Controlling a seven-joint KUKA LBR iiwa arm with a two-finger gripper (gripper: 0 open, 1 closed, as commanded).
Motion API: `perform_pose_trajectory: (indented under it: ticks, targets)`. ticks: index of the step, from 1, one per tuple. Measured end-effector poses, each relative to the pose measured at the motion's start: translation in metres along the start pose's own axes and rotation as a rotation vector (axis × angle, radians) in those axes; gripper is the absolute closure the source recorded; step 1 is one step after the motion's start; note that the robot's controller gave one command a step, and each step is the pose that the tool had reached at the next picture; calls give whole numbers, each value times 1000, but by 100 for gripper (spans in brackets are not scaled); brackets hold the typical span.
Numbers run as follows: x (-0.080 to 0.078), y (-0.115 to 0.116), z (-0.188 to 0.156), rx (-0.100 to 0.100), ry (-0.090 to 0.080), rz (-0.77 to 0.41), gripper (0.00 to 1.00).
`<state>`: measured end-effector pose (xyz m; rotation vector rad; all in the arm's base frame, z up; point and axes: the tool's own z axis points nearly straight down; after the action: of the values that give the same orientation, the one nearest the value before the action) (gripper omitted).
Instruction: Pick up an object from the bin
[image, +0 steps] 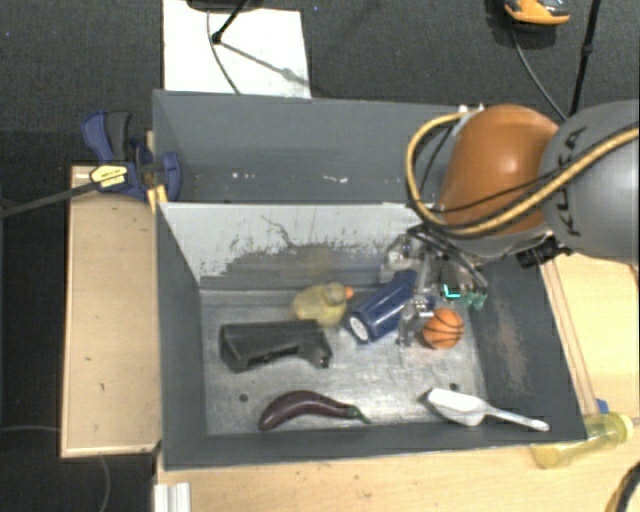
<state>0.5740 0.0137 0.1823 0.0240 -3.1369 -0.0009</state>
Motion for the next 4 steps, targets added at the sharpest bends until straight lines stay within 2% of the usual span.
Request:
perform_pose_trajectory:
  ticks: [1, 2, 3, 4]
  targets:
    - [-2, 0, -4, 0, -8, 1, 100]
    - [-2, 0, -4, 0, -8, 1, 100]
    - [6, 5, 11, 0, -7, -11, 0]
    - [6, 5, 11, 0, -7, -11, 0]
